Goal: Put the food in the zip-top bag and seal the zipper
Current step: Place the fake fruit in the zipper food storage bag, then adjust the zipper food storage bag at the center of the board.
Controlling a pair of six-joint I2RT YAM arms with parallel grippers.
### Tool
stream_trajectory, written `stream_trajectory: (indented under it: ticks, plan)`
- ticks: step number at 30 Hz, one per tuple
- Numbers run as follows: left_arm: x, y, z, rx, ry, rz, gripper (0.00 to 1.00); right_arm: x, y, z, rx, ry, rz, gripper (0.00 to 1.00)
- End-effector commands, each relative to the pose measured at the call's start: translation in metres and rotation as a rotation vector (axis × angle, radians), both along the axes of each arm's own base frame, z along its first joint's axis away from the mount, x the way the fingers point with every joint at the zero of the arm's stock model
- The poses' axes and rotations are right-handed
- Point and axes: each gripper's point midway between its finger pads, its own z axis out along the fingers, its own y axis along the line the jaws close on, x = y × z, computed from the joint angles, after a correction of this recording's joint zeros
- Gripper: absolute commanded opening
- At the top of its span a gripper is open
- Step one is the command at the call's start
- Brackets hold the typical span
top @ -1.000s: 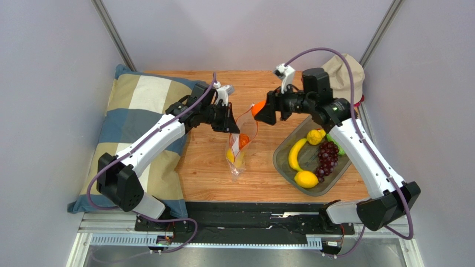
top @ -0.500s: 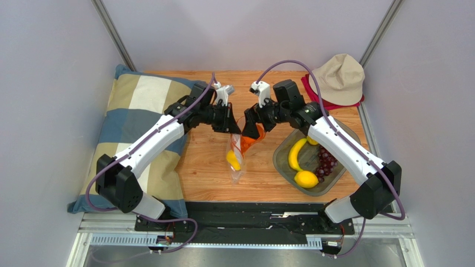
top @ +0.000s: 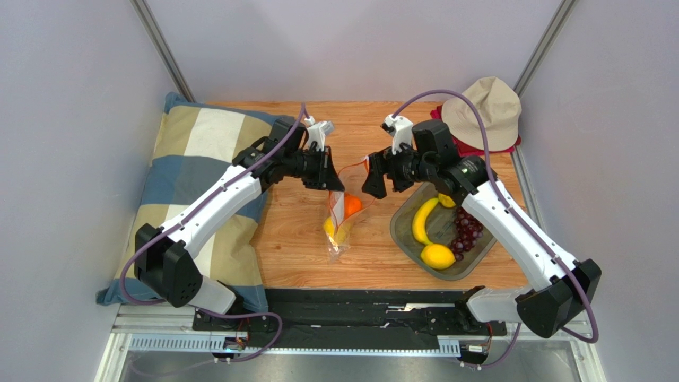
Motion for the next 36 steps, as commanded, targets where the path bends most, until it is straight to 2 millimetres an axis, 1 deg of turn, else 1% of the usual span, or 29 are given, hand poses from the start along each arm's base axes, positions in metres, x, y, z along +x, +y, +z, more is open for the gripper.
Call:
stream_trajectory:
  ticks: [1,2,3,5,7,8,9,10,11,12,13,14,15,16,17,18,19,20,21,22,23,24,25,26,27,29,32,33,36]
  plan:
    - [-0.001,-0.003,0.030,-0.056,-0.079,-0.015,0.00,0.001,-0.006,-0.042,-0.061,0.120,-0.061,0.88]
    - [-0.001,-0.002,0.032,-0.056,-0.085,-0.014,0.00,0.001,-0.006,-0.046,-0.067,0.135,-0.061,0.87]
    - [-0.001,-0.001,0.033,-0.055,-0.089,-0.012,0.00,0.001,-0.008,-0.050,-0.073,0.160,-0.067,0.83]
    - [-0.003,0.001,0.037,-0.059,-0.102,-0.009,0.00,-0.005,-0.005,-0.056,-0.053,0.224,-0.049,0.76]
    - [-0.006,0.002,0.044,-0.065,-0.123,-0.019,0.00,-0.011,-0.005,-0.059,-0.039,0.270,-0.040,0.59]
    - [-0.007,0.002,0.048,-0.071,-0.138,-0.027,0.00,-0.014,-0.005,-0.055,-0.017,0.283,-0.034,0.43]
    - [-0.008,0.005,0.049,-0.059,-0.142,-0.027,0.00,-0.014,-0.005,-0.048,0.023,0.295,-0.037,0.10]
    - [-0.006,0.009,0.049,-0.032,-0.173,-0.020,0.00,-0.018,-0.001,-0.038,0.062,0.304,-0.018,0.00]
    - [-0.003,0.011,0.057,-0.021,-0.204,-0.018,0.00,-0.016,0.001,-0.018,0.102,0.274,-0.013,0.00]
    - [-0.007,0.017,0.055,0.016,-0.190,-0.017,0.00,-0.013,0.001,-0.004,0.139,0.272,-0.022,0.00]
    - [-0.005,0.024,0.057,0.056,-0.223,-0.014,0.00,-0.016,0.004,0.010,0.177,0.268,0.002,0.00]
    - [-0.004,0.029,0.065,0.073,-0.250,-0.005,0.00,-0.017,0.006,0.026,0.205,0.241,0.014,0.00]
    - [-0.007,0.037,0.061,0.117,-0.243,0.003,0.00,-0.021,0.006,0.033,0.219,0.236,0.027,0.00]
    - [0.000,0.049,0.060,0.184,-0.287,0.036,0.00,-0.023,0.006,0.034,0.221,0.237,0.029,0.00]
    - [0.002,0.057,0.059,0.225,-0.302,0.053,0.00,-0.024,0.004,0.030,0.210,0.239,0.027,0.00]
    - [0.000,0.065,0.051,0.276,-0.295,0.053,0.00,-0.025,0.002,0.020,0.188,0.254,0.025,0.00]
    - [0.006,0.074,0.044,0.344,-0.322,0.055,0.00,-0.022,0.000,0.012,0.166,0.252,0.015,0.00]
    - [0.005,0.078,0.033,0.384,-0.314,0.045,0.00,-0.022,0.000,0.006,0.159,0.262,0.010,0.00]
    - [0.005,0.079,0.019,0.426,-0.294,0.017,0.01,-0.019,0.003,-0.008,0.158,0.284,0.014,0.00]
    - [0.004,0.079,0.010,0.439,-0.271,0.005,0.02,-0.019,0.006,-0.014,0.156,0.289,0.028,0.00]
    - [0.001,0.078,-0.002,0.444,-0.237,-0.013,0.08,-0.017,0.007,-0.022,0.147,0.294,0.031,0.00]
    - [0.002,0.073,-0.005,0.421,-0.228,-0.014,0.11,-0.015,0.011,-0.027,0.142,0.288,0.047,0.00]
    - [-0.001,0.067,-0.005,0.381,-0.215,-0.025,0.16,-0.010,0.012,-0.039,0.121,0.306,0.045,0.00]
    - [-0.003,0.064,-0.008,0.360,-0.204,-0.027,0.29,-0.006,0.013,-0.041,0.112,0.303,0.046,0.00]
    - [-0.001,0.058,0.002,0.308,-0.230,-0.008,0.40,-0.005,0.013,-0.043,0.108,0.310,0.051,0.00]
    - [0.000,0.054,0.010,0.268,-0.245,0.008,0.57,-0.002,0.018,-0.036,0.125,0.309,0.064,0.00]
    - [0.005,0.049,0.022,0.244,-0.254,0.029,0.64,0.002,0.021,-0.023,0.144,0.275,0.074,0.00]
    - [0.005,0.049,0.018,0.255,-0.230,0.026,0.64,0.001,0.020,-0.021,0.142,0.274,0.078,0.00]
    - [0.004,0.047,0.022,0.247,-0.203,0.027,0.64,-0.002,0.019,-0.018,0.143,0.268,0.085,0.00]
